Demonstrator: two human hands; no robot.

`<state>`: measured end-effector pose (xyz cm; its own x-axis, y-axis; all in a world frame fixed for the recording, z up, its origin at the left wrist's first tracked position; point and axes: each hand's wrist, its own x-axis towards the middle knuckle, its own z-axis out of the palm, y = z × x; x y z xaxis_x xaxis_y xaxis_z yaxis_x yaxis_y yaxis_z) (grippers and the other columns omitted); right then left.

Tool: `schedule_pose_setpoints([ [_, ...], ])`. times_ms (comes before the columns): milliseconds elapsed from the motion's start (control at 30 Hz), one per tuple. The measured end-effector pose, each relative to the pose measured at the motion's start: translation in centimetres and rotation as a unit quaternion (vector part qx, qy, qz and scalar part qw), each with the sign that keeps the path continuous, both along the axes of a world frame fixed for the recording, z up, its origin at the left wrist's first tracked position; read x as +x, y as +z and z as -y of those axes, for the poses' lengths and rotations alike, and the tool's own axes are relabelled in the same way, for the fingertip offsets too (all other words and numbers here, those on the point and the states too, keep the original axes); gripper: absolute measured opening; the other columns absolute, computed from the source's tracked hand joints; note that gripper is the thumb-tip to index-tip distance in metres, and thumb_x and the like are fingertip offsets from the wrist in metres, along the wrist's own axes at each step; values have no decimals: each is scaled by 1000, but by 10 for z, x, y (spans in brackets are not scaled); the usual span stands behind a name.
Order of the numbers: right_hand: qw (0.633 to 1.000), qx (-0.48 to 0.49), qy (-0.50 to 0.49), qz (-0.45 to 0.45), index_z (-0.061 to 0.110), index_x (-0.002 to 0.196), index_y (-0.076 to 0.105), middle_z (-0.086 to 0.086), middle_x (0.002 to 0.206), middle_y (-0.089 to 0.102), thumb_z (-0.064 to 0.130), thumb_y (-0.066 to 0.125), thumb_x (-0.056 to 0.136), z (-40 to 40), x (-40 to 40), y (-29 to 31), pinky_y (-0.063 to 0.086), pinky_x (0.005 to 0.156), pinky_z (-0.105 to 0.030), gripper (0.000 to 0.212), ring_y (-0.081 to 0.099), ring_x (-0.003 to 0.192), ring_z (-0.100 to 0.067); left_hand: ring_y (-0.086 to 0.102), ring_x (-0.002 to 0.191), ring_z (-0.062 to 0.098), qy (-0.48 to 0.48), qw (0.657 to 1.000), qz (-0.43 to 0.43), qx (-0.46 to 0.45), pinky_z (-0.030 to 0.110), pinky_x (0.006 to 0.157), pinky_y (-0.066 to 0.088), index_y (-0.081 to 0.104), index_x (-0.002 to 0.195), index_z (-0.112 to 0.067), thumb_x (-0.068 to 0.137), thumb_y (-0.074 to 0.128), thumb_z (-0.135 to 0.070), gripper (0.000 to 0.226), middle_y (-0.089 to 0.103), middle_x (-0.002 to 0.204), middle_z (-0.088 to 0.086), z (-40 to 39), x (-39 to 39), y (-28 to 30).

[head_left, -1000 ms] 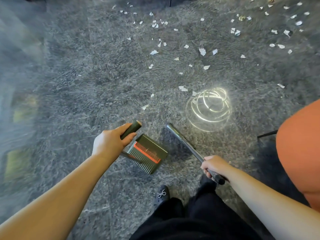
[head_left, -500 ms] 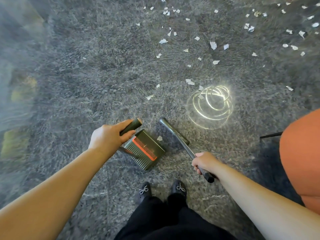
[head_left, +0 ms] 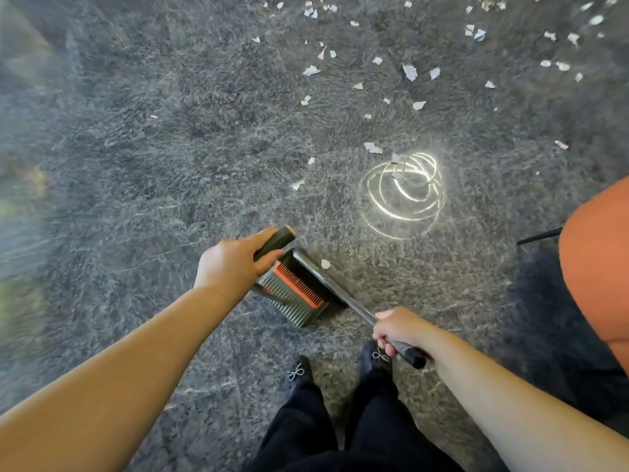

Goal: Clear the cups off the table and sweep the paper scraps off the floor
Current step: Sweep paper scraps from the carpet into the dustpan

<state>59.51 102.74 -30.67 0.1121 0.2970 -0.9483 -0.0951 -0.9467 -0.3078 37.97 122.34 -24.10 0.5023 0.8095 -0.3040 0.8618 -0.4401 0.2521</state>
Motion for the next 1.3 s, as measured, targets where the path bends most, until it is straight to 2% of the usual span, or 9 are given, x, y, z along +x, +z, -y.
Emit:
schedule_pose_setpoints([
  [100, 1000, 5, 9, 6, 2, 148, 27, -12, 62, 50, -9, 48, 86, 2, -3, 22, 31, 34, -12, 66, 42, 30, -11, 63, 74, 20, -10, 1000, -3, -3, 28, 56, 47, 46, 133, -49, 90, 44, -63, 45, 67, 81, -3, -3, -11, 2],
  [433, 996, 5, 35, 78, 7, 147, 33, -9, 64, 57, -7, 51, 82, 0, -15, 14, 39, 41, -24, 69, 47, 37, -16, 59, 67, 18, 3, 1000, 8, 3, 27, 53, 42, 49, 129, -52, 89, 45, -64, 42, 61, 71, -8, -28, -44, 10],
  [500, 995, 1, 58, 81, 8, 136, 46, -9, 55, 57, -7, 50, 81, -9, -11, 6, 40, 42, -25, 57, 48, 35, -17, 58, 65, 16, 2, 1000, 8, 4, 25, 51, 40, 49, 127, -53, 90, 45, -64, 39, 59, 69, -10, -35, -44, 10],
  [600, 992, -21, 86, 89, 2, 98, 54, -12, 52, 54, -7, 49, 80, -21, -6, 0, 39, 44, -24, 21, 47, 35, -17, 60, 68, 15, 5, 1000, 9, 1, 27, 55, 46, 48, 128, -53, 90, 45, -64, 40, 64, 75, -8, -41, -45, 6],
  [733, 990, -40, 119, 58, -3, 86, 58, -15, 60, 56, -5, 48, 76, -22, -16, 4, 40, 49, -25, 14, 49, 40, -19, 60, 68, 17, 11, 1000, 7, 3, 28, 56, 47, 47, 131, -51, 89, 43, -65, 44, 63, 75, -7, -44, -45, 6],
  [800, 994, -32, 99, 26, -1, 102, 58, -13, 60, 53, -6, 48, 78, -18, -23, 9, 38, 46, -25, 26, 45, 41, -18, 59, 68, 19, 12, 1000, 2, 10, 28, 56, 48, 48, 131, -49, 90, 44, -64, 44, 60, 72, -6, -44, -45, 6],
  [900, 998, -14, 57, -17, 1, 143, 36, -12, 65, 53, -6, 49, 86, -15, -30, 20, 35, 39, -20, 59, 43, 46, -15, 59, 64, 19, 12, 1000, 2, 16, 29, 54, 49, 50, 130, -47, 89, 45, -64, 44, 56, 66, -6, -44, -46, 6],
  [1100, 999, 0, -31, 10, 3, 148, 28, -13, 65, 54, -7, 49, 86, -7, -30, 31, 32, 36, -17, 67, 42, 39, -14, 60, 67, 18, 37, 999, 19, 18, 28, 54, 46, 51, 129, -49, 87, 45, -66, 45, 64, 77, -2, -49, -62, 4],
  [1300, 995, 31, -83, 39, -2, 143, 36, -13, 63, 48, -12, 46, 85, -21, -19, 40, 30, 34, -14, 60, 39, 33, -13, 55, 60, 16, 83, 995, 59, 14, 25, 48, 35, 55, 125, -45, 91, 50, -57, 36, 57, 65, -8, -55, -70, 11],
])
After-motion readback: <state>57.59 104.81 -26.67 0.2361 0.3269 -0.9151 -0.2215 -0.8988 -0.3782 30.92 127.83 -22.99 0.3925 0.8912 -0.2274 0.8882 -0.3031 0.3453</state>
